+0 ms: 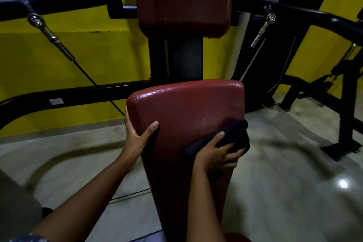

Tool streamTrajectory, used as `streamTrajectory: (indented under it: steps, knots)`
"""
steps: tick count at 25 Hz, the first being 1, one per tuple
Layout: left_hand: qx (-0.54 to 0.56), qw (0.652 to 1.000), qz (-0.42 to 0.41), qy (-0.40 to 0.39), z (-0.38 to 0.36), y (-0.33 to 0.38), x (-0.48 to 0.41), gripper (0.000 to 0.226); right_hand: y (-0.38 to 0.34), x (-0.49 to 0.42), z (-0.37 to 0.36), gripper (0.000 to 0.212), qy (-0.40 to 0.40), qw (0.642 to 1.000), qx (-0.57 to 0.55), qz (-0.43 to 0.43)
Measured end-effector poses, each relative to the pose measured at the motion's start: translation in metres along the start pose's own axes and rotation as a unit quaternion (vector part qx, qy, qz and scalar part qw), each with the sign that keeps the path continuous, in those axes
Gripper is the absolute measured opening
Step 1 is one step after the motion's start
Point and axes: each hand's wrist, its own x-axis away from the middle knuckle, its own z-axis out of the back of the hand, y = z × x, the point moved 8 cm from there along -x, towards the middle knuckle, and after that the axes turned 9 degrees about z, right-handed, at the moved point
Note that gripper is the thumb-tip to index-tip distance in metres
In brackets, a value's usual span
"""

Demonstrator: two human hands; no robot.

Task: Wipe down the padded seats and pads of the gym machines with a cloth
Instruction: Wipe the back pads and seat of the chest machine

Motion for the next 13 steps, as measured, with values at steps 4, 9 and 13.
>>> streamTrajectory:
  steps: [4, 9, 13]
  knots:
    - [-0.006, 1.0, -0.014, 0.009, 0.0, 0.002, 0.004, 0.097, -0.053, 0.02, 0.005, 0.054, -0.056, 0.996, -0.021, 0.059]
    - [-0.006, 1.0, 0.01, 0.005, 0.0, -0.003, 0.005, 0.101, -0.138, 0.014, -0.018, 0.055, -0.127, 0.881, 0.09, 0.447]
    - [0.009, 1.0, 0.01, 0.002, -0.001, -0.007, 0.004, 0.096, -0.094, -0.036, -0.005, 0.051, -0.043, 0.951, 0.078, 0.295]
